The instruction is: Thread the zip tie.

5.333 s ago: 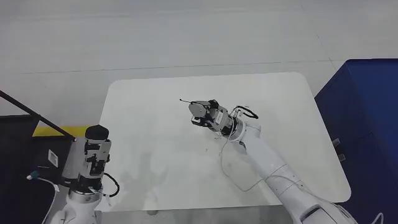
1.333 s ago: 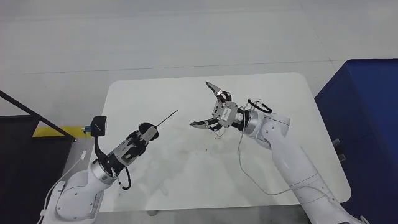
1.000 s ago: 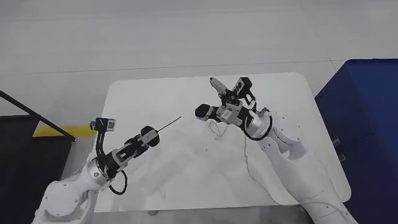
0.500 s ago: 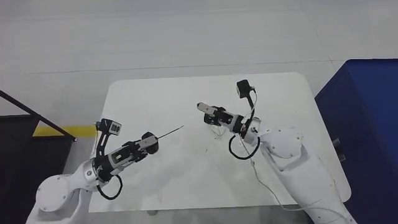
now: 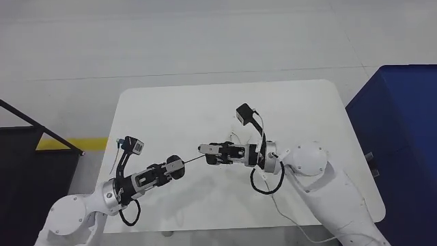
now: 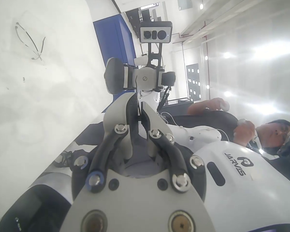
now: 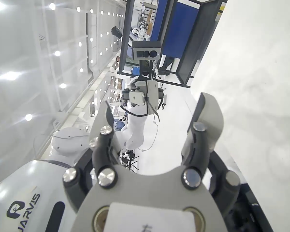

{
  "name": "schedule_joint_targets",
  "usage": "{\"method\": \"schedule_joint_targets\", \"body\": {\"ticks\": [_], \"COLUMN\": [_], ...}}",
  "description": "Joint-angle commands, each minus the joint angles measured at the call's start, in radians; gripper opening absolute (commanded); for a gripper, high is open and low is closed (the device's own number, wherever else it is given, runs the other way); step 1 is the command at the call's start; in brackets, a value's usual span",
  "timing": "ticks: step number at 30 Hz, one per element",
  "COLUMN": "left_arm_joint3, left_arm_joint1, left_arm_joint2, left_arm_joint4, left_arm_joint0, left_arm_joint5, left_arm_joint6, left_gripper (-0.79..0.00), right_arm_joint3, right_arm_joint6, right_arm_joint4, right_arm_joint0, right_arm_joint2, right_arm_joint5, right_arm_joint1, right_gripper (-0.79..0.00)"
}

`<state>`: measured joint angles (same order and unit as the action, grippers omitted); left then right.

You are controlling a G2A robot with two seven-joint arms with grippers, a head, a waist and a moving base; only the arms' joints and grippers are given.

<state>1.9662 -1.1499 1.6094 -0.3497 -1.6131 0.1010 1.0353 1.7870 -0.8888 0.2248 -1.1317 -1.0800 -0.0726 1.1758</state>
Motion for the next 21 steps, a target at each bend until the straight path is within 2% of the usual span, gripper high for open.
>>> {"method": "schedule_joint_targets", "body": {"ticks": [1, 13, 19, 21], "left_arm_joint3": [0.000, 0.000, 0.000, 0.001], "left_arm_joint1": [0.001, 0.010, 0.015, 0.016], "left_arm_joint2": [-0.005, -0.043, -0.046, -0.046], "left_arm_joint4": [0.005, 0.043, 0.037, 0.035], "left_arm_joint0": [-0.002, 0.011, 0.010, 0.010], "left_arm_joint5": [0.002, -0.015, -0.012, -0.012], "left_arm_joint6": [-0.003, -0.037, -0.038, -0.040], "left_gripper": [-0.785, -0.785, -0.785, -0.785], "right_arm_joint3": [-0.004, -0.010, -0.007, -0.007], "right_arm_joint6": [0.008, 0.011, 0.014, 0.014], "right_arm_joint4": [-0.007, -0.021, -0.023, -0.026], "right_arm_joint0": [-0.002, 0.011, 0.013, 0.012], "right_arm_joint2": [0.014, 0.082, 0.080, 0.079], "right_arm_joint5": [0.001, 0.011, 0.012, 0.015], "right_arm_joint1": [0.002, 0.011, 0.010, 0.009], "right_gripper": [-0.437, -0.456, -0.548, -0.554]}}
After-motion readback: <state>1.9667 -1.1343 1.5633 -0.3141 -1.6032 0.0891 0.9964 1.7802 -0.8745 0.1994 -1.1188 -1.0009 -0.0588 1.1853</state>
